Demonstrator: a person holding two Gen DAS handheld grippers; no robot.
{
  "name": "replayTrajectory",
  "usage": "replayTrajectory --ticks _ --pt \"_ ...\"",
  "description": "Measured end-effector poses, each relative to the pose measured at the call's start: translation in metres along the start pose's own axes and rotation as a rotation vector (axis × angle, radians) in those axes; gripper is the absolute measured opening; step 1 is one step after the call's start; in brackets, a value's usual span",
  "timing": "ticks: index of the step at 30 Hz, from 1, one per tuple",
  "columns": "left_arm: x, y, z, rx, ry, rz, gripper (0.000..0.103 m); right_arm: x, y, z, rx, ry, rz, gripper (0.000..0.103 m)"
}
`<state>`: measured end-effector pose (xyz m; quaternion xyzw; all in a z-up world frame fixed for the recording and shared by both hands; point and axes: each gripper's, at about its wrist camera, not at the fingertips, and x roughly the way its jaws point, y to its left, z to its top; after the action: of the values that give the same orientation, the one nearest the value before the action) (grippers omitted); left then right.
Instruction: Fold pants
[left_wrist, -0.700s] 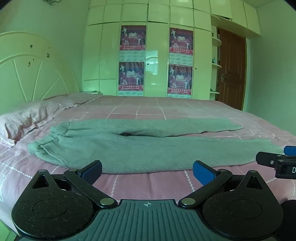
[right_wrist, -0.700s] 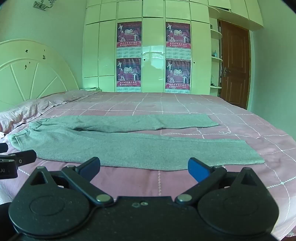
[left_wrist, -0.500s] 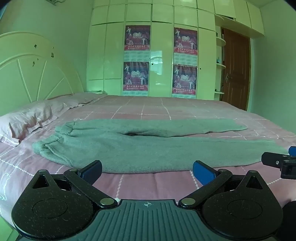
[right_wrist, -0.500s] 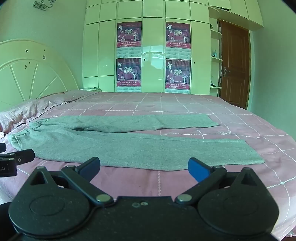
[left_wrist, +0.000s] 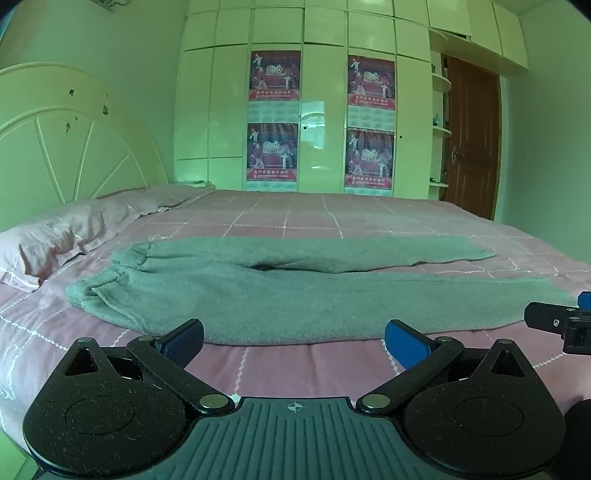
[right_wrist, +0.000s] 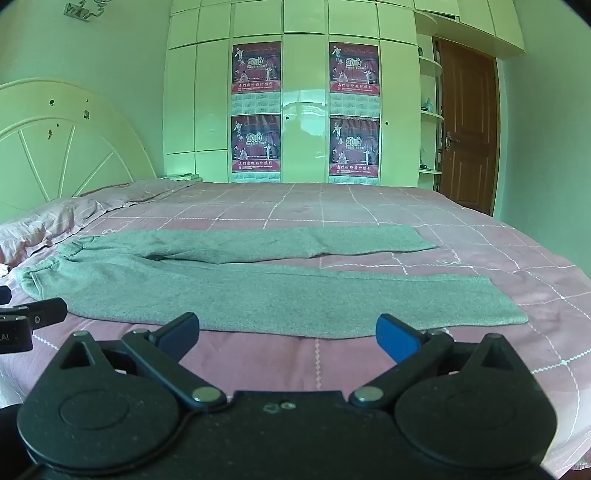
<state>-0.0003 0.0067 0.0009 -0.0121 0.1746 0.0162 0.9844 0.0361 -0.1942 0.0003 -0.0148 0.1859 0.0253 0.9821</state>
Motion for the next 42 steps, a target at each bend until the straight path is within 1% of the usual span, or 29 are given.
replayTrajectory --ticks 42 --pt "0.0018 -0.0001 -0.0033 0.012 0.0 0.009 0.103 0.001 0.0002 0.0001 0.003 0.005 -0.002 0.097"
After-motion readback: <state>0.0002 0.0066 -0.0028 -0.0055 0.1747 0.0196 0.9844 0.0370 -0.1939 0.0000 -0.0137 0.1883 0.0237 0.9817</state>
